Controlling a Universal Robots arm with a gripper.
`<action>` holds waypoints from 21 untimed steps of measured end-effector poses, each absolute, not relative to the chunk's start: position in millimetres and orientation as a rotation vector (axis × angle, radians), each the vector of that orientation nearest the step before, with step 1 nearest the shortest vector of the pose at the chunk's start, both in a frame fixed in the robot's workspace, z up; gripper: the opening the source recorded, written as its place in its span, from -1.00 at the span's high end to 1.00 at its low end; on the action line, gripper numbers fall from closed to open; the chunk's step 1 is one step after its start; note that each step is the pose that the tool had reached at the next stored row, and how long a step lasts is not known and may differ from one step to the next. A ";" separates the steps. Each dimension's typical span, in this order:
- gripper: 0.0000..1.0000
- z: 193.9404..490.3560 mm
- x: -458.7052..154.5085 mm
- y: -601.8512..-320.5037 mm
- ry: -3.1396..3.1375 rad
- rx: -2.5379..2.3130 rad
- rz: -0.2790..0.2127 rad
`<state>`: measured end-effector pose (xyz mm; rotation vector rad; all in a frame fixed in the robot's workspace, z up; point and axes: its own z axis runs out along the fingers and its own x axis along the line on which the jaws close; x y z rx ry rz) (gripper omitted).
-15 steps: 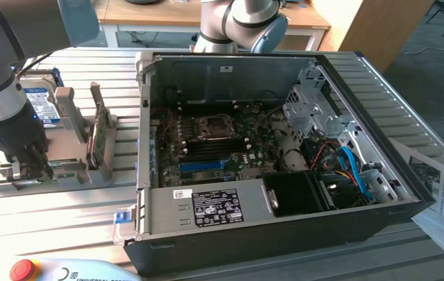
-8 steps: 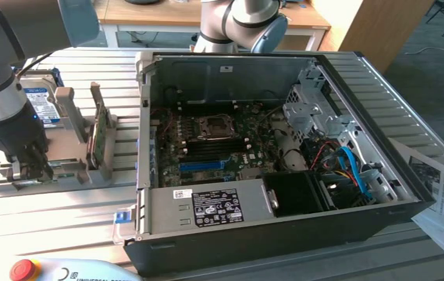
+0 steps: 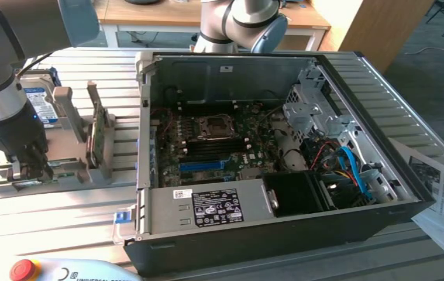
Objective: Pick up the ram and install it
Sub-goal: 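Pick up the ram and move it above insertion slot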
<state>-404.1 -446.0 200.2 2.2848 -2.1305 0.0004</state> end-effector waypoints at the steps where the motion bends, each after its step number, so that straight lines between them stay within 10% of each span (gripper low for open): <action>1: 0.76 200.2 -404.0 -446.0 -2.131 2.284 0.000; 21: 0.76 200.2 -404.1 -446.0 -2.166 2.251 0.000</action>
